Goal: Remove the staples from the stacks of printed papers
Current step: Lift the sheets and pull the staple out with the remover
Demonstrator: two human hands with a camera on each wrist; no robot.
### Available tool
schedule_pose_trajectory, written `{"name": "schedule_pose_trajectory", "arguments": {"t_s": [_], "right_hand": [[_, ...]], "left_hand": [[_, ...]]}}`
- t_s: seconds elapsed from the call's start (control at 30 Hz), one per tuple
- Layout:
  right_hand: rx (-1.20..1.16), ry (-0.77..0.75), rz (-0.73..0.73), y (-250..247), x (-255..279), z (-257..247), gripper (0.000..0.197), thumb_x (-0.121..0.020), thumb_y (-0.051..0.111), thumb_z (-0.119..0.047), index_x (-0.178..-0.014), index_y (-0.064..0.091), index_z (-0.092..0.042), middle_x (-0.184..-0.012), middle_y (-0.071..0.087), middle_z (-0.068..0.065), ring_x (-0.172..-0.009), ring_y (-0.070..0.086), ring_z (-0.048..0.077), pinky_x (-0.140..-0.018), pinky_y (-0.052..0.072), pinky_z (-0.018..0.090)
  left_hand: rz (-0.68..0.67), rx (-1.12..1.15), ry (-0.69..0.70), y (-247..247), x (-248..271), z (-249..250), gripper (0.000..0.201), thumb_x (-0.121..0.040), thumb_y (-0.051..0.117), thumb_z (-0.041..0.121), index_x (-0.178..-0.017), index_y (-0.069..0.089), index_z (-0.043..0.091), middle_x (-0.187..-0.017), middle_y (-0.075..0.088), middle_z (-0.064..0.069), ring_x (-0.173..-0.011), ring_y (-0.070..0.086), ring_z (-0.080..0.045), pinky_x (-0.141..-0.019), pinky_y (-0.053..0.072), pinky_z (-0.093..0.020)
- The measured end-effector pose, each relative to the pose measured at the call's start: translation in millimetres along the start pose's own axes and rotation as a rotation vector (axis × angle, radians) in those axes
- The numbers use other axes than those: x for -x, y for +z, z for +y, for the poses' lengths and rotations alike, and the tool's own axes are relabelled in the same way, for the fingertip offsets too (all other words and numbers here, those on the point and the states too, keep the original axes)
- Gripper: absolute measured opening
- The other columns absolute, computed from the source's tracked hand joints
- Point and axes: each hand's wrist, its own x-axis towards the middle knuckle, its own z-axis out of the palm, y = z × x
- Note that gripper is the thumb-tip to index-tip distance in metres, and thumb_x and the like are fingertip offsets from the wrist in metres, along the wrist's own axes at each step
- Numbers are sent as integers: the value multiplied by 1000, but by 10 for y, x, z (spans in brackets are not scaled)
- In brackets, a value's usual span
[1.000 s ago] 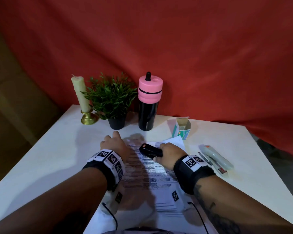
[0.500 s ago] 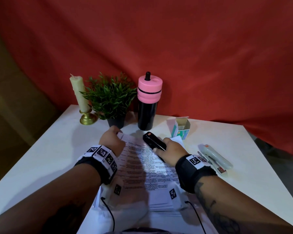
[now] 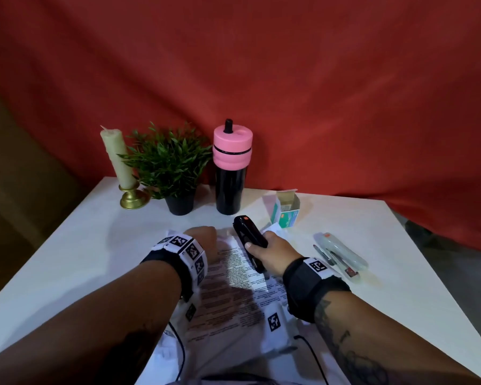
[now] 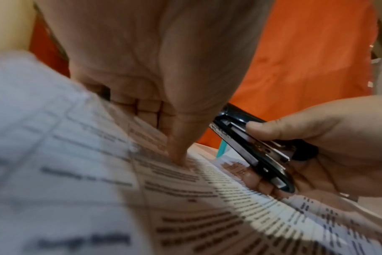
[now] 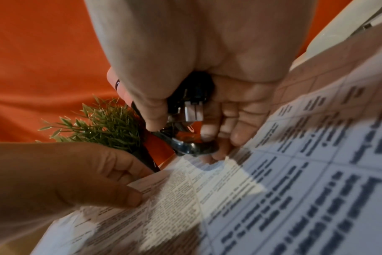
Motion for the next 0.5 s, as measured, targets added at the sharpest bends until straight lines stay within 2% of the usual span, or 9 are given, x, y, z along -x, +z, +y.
{"name": "schedule_pose_trajectory", "arguments": {"t_s": [0.07,0.13,0.2,0.23,0.3,0.4,0.47,0.5], "right_hand": [[-78,3,-2,-2,3,18,28,-95,57,-38,-116,49,-21,-96,61,-3,-90,59,19,-76,47,30],[-212,-13,33,-29,10,-11,28,-95,58,-36,-116,50,-20,-102,63,1,-97,61,23,-86,50,37],[-371,-65,101,-95,13,-109,29,-94,60,-33,-120,51,-22,-108,64,3,-103,62,24,-94,51,43],[-444,-101,139,-148,12,-195,30,-94,60,-31,-122,52,-23,-109,65,-1,-104,62,21,-95,50,42],[-604,-159,208,-273,5,-421,31,-94,61,-28,-123,54,-20,-102,64,-8,-97,62,14,-93,49,36],[-787,-198,261,-457,-6,-776,35,-87,67,-37,-117,61,-20,-94,68,-7,-90,63,16,-83,50,36],[-795,-229,282,-544,6,-951,32,-83,67,-46,-109,63,-27,-89,68,-9,-85,62,14,-73,48,32],[-756,-257,290,-571,25,-1015,24,-86,65,-46,-104,61,-30,-89,66,-10,-85,61,11,-74,47,30]], "left_hand": [[-30,67,-2,5,-32,-1,33,-87,51,48,-92,64,17,-95,65,-2,-87,63,-24,-77,49,-35],[-14,125,25,-73,0,-30,31,-87,51,44,-87,60,15,-100,66,-7,-86,59,-25,-77,45,-33],[47,190,81,-167,35,-50,23,-92,56,35,-97,61,13,-105,63,-9,-93,57,-27,-74,40,-29],[95,245,121,-235,54,-59,24,-92,58,35,-100,63,13,-101,62,-7,-92,57,-26,-72,39,-28],[163,323,166,-374,129,-32,23,-90,62,35,-104,64,16,-94,58,-1,-87,56,-22,-71,40,-26],[230,334,262,-583,205,50,13,-86,65,28,-99,65,26,-103,61,-5,-95,60,-26,-82,49,-31],[238,323,319,-735,311,135,8,-87,64,23,-95,64,24,-100,64,-6,-94,60,-25,-81,50,-33],[247,328,337,-803,362,186,6,-89,63,22,-94,62,22,-95,64,-3,-90,60,-22,-77,49,-31]]}}
